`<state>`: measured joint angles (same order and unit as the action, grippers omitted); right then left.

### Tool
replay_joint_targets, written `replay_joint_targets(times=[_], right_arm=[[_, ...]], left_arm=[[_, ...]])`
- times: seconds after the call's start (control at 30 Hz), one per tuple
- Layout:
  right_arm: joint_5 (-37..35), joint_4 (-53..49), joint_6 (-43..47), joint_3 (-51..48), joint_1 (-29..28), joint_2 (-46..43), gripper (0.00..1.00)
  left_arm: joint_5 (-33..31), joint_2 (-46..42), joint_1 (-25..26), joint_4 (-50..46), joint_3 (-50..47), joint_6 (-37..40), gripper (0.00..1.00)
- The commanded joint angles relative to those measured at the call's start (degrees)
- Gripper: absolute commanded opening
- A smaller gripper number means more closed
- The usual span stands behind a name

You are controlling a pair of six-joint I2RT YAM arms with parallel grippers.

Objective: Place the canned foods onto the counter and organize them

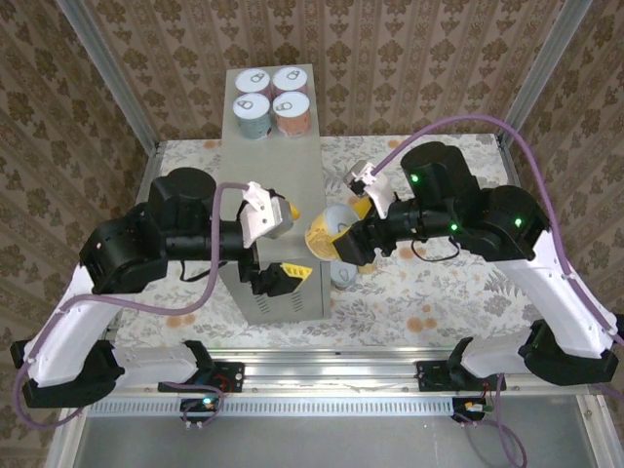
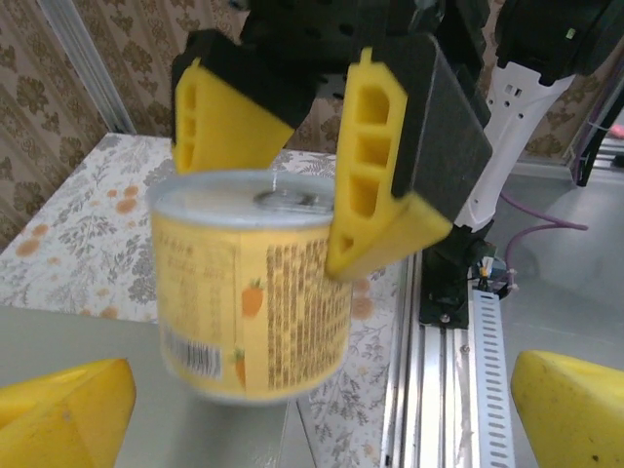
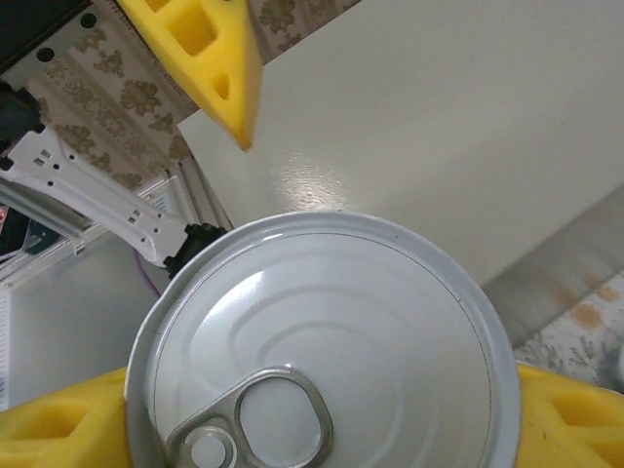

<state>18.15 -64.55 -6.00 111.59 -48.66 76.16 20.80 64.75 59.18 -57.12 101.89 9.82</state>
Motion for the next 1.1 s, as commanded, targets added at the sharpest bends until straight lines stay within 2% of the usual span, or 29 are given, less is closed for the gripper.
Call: replay_joint_targets(times=[0.0, 0.2, 0.33, 0.47, 0.8, 1.07], right_arm=[[-0.21, 3.30, -1.40, 4.25, -1.88, 0.81, 0.64], [-2.63, 2.42, -1.86, 7.96, -5.73, 3.20, 0.64], [-4.84, 2.33, -1.91, 8.81, -7.53, 5.00, 0.64], [-7.87, 2.17, -2.39, 9.46, -8.60, 5.74, 0.63], [-14.32, 2.01, -3.32, 9.74, -9.48, 6.44, 0.65], [-14.79, 2.76, -3.48, 9.53, -9.45, 6.45, 0.81]], left_arm=[[-6.25, 0.74, 2.77, 2.03, -0.81, 2.80, 0.99], [-15.83, 1.88, 7.00, 3.48, -2.38, 4.53, 0.96], [-19.92, 1.69, 8.86, 5.92, -4.48, 5.37, 0.93], [-22.95, 2.00, 10.05, 6.60, -5.11, 5.99, 0.89], [-26.28, -1.40, 10.52, 9.96, -8.94, 6.28, 0.69], [-27.71, -3.91, 10.52, 12.08, -11.43, 6.53, 0.64]])
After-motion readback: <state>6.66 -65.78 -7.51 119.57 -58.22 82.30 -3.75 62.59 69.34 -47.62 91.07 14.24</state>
